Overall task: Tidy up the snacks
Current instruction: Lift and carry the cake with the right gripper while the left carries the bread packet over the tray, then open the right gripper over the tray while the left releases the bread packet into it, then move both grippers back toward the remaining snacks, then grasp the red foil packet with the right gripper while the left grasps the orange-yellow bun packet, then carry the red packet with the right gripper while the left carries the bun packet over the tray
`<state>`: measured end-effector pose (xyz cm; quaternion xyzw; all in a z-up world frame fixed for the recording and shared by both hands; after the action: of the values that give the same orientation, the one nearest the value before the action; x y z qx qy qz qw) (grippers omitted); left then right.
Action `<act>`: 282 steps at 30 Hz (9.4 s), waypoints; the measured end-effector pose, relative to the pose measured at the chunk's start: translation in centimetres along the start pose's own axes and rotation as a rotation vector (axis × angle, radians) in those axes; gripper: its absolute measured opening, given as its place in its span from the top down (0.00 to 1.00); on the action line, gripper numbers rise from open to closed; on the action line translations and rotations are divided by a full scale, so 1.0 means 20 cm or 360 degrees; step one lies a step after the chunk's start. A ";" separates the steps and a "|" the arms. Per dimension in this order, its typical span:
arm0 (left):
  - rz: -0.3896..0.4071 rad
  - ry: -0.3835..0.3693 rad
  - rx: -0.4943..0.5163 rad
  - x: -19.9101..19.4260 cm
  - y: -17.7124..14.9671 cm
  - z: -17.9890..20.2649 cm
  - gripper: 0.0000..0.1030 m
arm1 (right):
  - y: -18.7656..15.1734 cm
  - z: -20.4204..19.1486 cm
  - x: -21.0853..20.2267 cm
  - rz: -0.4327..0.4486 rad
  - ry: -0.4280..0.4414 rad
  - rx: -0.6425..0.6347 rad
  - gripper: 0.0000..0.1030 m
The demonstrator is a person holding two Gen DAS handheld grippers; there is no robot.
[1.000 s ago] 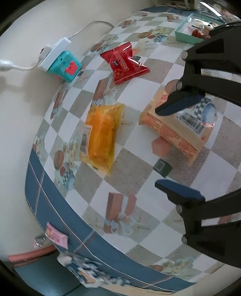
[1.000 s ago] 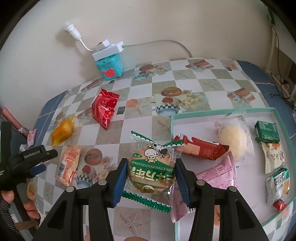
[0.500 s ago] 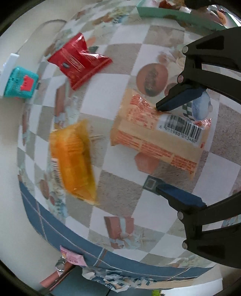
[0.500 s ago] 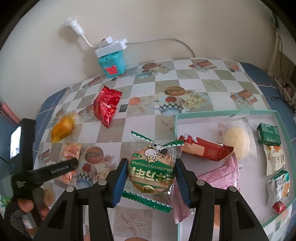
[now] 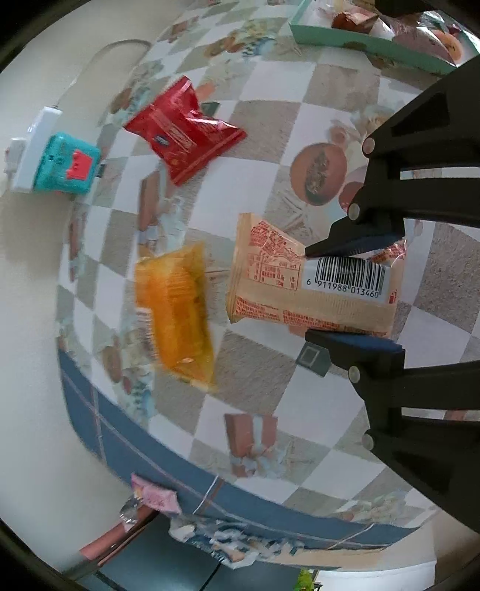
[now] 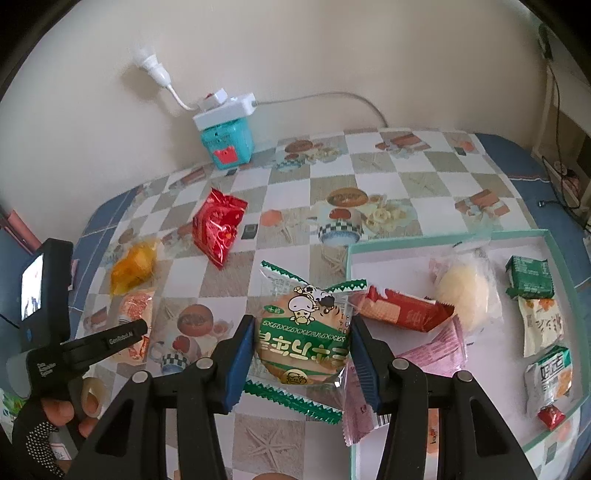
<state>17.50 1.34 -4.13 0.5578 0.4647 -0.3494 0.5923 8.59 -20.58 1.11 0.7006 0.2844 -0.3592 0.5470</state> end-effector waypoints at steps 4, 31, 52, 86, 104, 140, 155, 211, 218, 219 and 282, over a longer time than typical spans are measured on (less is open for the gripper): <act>0.0098 -0.0026 -0.0017 -0.14 0.03 0.01 0.63 | 0.03 0.01 -0.04 0.0034 0.0002 0.0010 0.49; 0.0473 -0.0423 0.0192 -0.85 -0.04 0.55 0.62 | 0.06 0.67 -0.34 0.0189 -0.0296 0.0370 0.48; 0.0185 -0.0714 0.0784 -0.86 -0.58 1.32 0.62 | -0.14 1.18 -0.33 0.0002 -0.0468 0.0704 0.48; 0.0100 -0.0618 0.0698 -0.72 -0.54 1.27 0.39 | -0.22 1.18 -0.17 -0.0185 -0.0423 0.0737 0.23; 0.0143 -0.0159 -0.0112 -0.43 -0.10 0.42 0.10 | -0.06 0.84 -0.16 -0.0117 -0.0341 0.0480 0.00; 0.0009 0.0030 -0.0801 -0.05 0.06 -0.76 0.10 | -0.01 -0.19 0.17 -0.0231 -0.0070 -0.0053 0.00; 0.0031 -0.0335 -0.0376 0.09 0.49 -0.47 0.10 | 0.45 -0.37 0.46 -0.0144 0.0163 0.0154 0.00; -0.0153 -0.0194 -0.0426 0.25 0.20 -0.27 0.23 | 0.40 -0.42 0.67 -0.0231 0.0057 0.0031 0.36; -0.0187 -0.0219 -0.0550 0.15 0.06 -0.37 0.24 | 0.28 -0.35 0.46 -0.0205 0.0050 0.0061 0.36; -0.0195 -0.0222 -0.0562 0.14 0.01 -0.37 0.24 | 0.26 -0.34 0.44 -0.0200 0.0055 0.0074 0.36; 0.0156 -0.0523 0.0226 -0.66 -0.57 1.04 0.25 | -0.26 1.15 -0.57 0.0239 -0.0396 0.0853 0.35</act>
<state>5.97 -22.05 3.32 0.5557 0.3080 -0.4384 0.6357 -6.58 -41.62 4.14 0.7897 0.0578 -0.4630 0.3982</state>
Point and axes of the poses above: each gripper's, at about its wrist camera, not at the fingertips, and x roughly the way its jaws point, z to its right, y to its top, the point moved 5 cm from there along x, roughly the way its jaws point, and after that the axes turned 5 degrees about -x, right-handed, at the moved point
